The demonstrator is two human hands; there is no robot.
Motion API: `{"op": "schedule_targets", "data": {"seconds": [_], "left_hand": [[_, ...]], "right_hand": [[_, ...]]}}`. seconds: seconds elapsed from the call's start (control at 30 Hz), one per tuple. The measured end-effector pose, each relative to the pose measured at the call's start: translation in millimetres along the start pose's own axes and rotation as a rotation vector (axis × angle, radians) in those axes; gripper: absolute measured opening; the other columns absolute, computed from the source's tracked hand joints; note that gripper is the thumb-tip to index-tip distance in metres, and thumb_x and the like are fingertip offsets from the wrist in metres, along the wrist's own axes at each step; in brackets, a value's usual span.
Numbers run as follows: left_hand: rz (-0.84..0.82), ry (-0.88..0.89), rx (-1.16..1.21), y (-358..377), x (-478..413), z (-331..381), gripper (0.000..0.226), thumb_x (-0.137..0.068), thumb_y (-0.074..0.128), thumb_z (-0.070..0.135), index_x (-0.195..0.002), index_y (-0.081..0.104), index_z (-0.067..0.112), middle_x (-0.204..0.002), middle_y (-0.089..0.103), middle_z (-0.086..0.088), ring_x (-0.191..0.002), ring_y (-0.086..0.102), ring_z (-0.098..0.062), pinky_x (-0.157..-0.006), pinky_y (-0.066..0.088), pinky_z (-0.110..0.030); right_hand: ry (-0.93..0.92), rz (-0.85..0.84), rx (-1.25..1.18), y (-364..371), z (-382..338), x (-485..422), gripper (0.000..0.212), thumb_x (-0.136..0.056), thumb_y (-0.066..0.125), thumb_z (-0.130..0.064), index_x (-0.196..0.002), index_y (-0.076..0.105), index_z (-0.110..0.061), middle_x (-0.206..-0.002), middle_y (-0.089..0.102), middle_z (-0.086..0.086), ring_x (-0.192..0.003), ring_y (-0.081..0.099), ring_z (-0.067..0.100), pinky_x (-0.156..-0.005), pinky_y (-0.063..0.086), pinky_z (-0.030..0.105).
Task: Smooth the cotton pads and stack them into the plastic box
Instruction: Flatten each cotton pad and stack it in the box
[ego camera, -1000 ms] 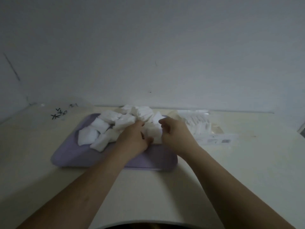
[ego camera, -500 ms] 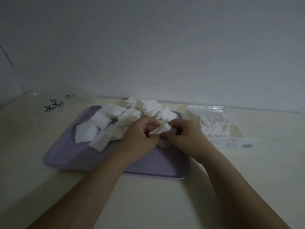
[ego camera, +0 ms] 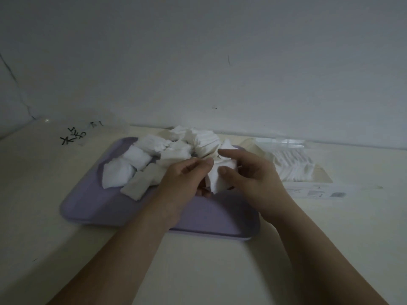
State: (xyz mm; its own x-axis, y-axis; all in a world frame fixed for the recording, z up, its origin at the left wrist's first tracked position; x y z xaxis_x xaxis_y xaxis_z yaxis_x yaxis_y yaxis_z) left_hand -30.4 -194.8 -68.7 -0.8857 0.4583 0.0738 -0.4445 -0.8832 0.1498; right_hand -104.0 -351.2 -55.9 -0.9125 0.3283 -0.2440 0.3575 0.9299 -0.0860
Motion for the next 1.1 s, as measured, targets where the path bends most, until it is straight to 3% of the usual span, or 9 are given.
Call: {"op": "schedule_targets", "data": {"seconds": [0.2, 0.37, 0.43, 0.5, 0.63, 0.77, 0.87, 1.0, 1.1], "left_hand": [[0.022, -0.047, 0.110, -3.3, -2.3, -1.2, 0.015, -0.095, 0.070, 0.014, -0.100, 0.078, 0.002, -0.101, 0.074, -0.030, -0.088, 0.070, -0.039, -0.078, 0.058, -0.050], [0.060, -0.095, 0.195, -2.1, -1.8, 0.7, 0.016, -0.094, 0.068, 0.013, -0.101, 0.075, 0.001, -0.089, 0.074, -0.020, -0.078, 0.070, -0.030, -0.063, 0.058, -0.038], [0.081, -0.088, 0.210, -2.6, -1.5, 1.5, 0.013, -0.097, 0.067, 0.012, -0.098, 0.075, 0.003, -0.085, 0.074, -0.015, -0.074, 0.070, -0.026, -0.060, 0.058, -0.035], [0.151, -0.030, 0.129, -6.5, -3.2, 0.3, 0.014, -0.100, 0.065, 0.015, -0.095, 0.076, 0.007, -0.086, 0.074, -0.011, -0.075, 0.071, -0.023, -0.065, 0.060, -0.037], [0.244, 0.134, -0.034, -14.5, -3.0, 9.5, 0.020, -0.104, 0.061, 0.022, -0.090, 0.074, 0.015, -0.070, 0.058, -0.003, -0.067, 0.063, -0.018, -0.054, 0.047, -0.031], [0.021, 0.168, -0.124, -1.2, 6.6, 13.9, 0.018, -0.104, 0.062, 0.022, -0.095, 0.076, 0.015, -0.067, 0.061, -0.006, -0.057, 0.054, -0.014, -0.050, 0.041, -0.026], [0.015, 0.234, -0.262, 1.8, 8.4, 9.2, 0.016, -0.102, 0.065, 0.022, -0.092, 0.078, 0.021, -0.068, 0.064, 0.003, -0.061, 0.055, -0.010, -0.055, 0.044, -0.021], [0.104, 0.309, -0.305, -3.3, 5.7, 8.3, 0.013, -0.099, 0.069, 0.020, -0.091, 0.077, 0.014, -0.073, 0.070, -0.005, -0.068, 0.057, -0.009, -0.065, 0.048, -0.024], [0.141, 0.322, -0.306, -4.7, 4.4, 5.8, 0.012, -0.098, 0.070, 0.020, -0.090, 0.075, 0.012, -0.080, 0.072, -0.014, -0.069, 0.058, -0.011, -0.067, 0.048, -0.027]], "right_hand": [[0.024, 0.056, 0.016, -2.8, -0.7, 2.0, 0.020, -0.086, 0.082, -0.004, -0.094, 0.082, -0.022, -0.082, 0.080, 0.010, -0.073, 0.074, 0.018, -0.074, 0.062, 0.033], [0.017, 0.072, -0.049, -2.0, -1.1, 1.9, 0.014, -0.085, 0.082, -0.003, -0.084, 0.082, -0.017, -0.084, 0.079, 0.012, -0.071, 0.071, 0.020, -0.070, 0.061, 0.031], [0.016, 0.083, -0.085, -3.1, -2.1, 1.8, 0.019, -0.087, 0.079, -0.001, -0.080, 0.079, -0.019, -0.095, 0.077, 0.008, -0.074, 0.070, 0.017, -0.068, 0.061, 0.031], [0.029, 0.135, -0.064, -6.4, 1.1, 0.2, 0.018, -0.090, 0.078, -0.001, -0.084, 0.078, -0.019, -0.116, 0.075, 0.007, -0.085, 0.073, 0.021, -0.072, 0.064, 0.037], [0.101, 0.238, 0.003, -12.7, 8.7, -1.4, 0.013, -0.092, 0.075, -0.001, -0.094, 0.073, -0.013, -0.117, 0.074, 0.014, -0.085, 0.074, 0.022, -0.059, 0.063, 0.034], [0.115, 0.149, -0.061, -10.0, 8.9, -0.8, 0.023, -0.093, 0.065, 0.008, -0.109, 0.069, -0.008, -0.105, 0.078, 0.004, -0.092, 0.076, 0.034, -0.063, 0.065, 0.042], [0.116, 0.067, -0.041, -6.1, 6.5, 0.6, 0.039, -0.094, 0.051, 0.016, -0.119, 0.068, -0.010, -0.092, 0.079, -0.010, -0.092, 0.076, 0.037, -0.073, 0.065, 0.054], [0.125, -0.029, -0.041, 0.4, 4.2, 3.8, 0.035, -0.102, 0.049, 0.010, -0.127, 0.065, -0.009, -0.101, 0.080, 0.008, -0.096, 0.077, 0.032, -0.080, 0.065, 0.049], [0.131, -0.056, -0.082, 2.4, 3.4, 4.7, 0.030, -0.105, 0.049, 0.006, -0.126, 0.065, -0.008, -0.103, 0.080, 0.009, -0.100, 0.077, 0.028, -0.080, 0.064, 0.043]]}}
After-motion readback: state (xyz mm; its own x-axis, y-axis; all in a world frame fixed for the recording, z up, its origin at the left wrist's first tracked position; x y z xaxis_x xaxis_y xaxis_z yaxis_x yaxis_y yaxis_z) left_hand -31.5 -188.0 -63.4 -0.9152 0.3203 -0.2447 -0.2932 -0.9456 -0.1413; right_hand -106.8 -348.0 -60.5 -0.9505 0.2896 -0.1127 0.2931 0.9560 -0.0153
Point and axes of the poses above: each hand's wrist, its own x-axis away from the middle knuckle, its own y-axis out of the palm, z = x × y, the point moved 3 cm from there along -x, towards the middle knuckle
